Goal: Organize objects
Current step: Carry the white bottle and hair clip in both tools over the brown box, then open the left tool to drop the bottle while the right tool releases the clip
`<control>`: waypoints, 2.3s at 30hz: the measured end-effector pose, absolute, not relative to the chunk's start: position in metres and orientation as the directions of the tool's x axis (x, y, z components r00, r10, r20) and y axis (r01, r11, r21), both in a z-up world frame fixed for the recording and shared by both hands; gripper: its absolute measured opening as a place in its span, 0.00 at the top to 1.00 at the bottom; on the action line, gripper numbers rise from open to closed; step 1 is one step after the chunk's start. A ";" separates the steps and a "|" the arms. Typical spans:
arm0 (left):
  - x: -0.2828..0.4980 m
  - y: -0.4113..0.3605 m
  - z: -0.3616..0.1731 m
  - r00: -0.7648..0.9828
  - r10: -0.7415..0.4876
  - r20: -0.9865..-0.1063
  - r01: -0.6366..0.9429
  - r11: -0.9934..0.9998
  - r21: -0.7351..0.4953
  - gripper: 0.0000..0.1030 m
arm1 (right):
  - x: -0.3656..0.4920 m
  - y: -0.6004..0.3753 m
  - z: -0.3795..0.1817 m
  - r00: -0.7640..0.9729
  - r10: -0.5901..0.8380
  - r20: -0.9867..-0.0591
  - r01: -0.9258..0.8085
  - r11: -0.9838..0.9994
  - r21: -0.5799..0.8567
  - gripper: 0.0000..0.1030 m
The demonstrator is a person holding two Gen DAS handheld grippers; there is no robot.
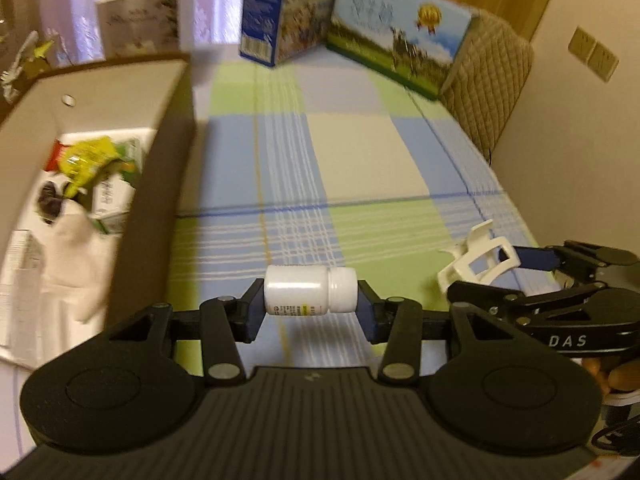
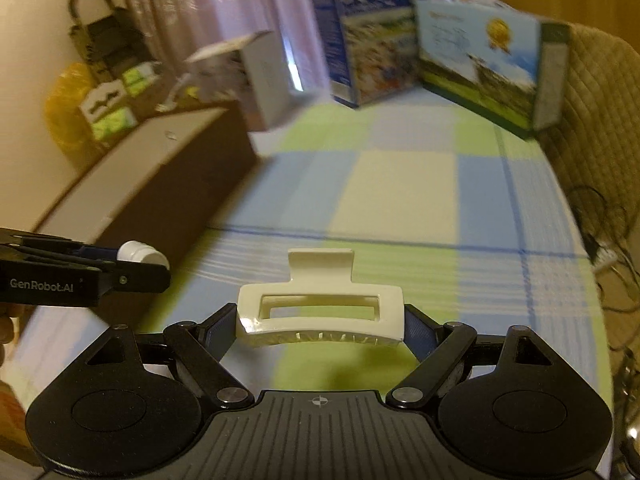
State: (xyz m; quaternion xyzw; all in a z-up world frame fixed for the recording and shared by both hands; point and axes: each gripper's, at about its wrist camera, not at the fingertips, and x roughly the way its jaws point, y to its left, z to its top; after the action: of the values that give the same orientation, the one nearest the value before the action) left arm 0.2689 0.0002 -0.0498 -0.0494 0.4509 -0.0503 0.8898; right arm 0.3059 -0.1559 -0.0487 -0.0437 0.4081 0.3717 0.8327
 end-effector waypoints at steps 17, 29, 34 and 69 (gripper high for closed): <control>0.213 0.153 -0.001 0.649 0.066 -0.758 -0.188 0.979 -0.076 0.60 | 0.253 0.009 -0.017 0.245 0.749 -0.616 -0.808 0.509 0.296 0.20; 0.265 0.222 -0.014 0.631 0.112 -0.767 -0.179 0.984 -0.004 0.60 | 0.287 0.086 -0.030 0.272 0.707 -0.652 -0.809 0.536 0.244 0.20; 0.294 0.236 -0.023 0.625 0.094 -0.775 -0.153 0.988 -0.004 0.60 | 0.304 0.103 -0.037 0.285 0.684 -0.671 -0.799 0.556 0.228 0.20; 0.386 0.282 -0.030 0.642 0.070 -0.763 -0.098 0.995 0.008 0.25 | 0.373 0.163 -0.056 0.337 0.612 -0.715 -0.739 0.643 0.202 0.20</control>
State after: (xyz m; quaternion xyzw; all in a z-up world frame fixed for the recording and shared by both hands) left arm 0.3865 0.2821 -0.0299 -0.0168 0.4204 0.0462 0.9060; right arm 0.3731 0.1625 -0.0565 -0.0794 0.3991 0.4148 0.8139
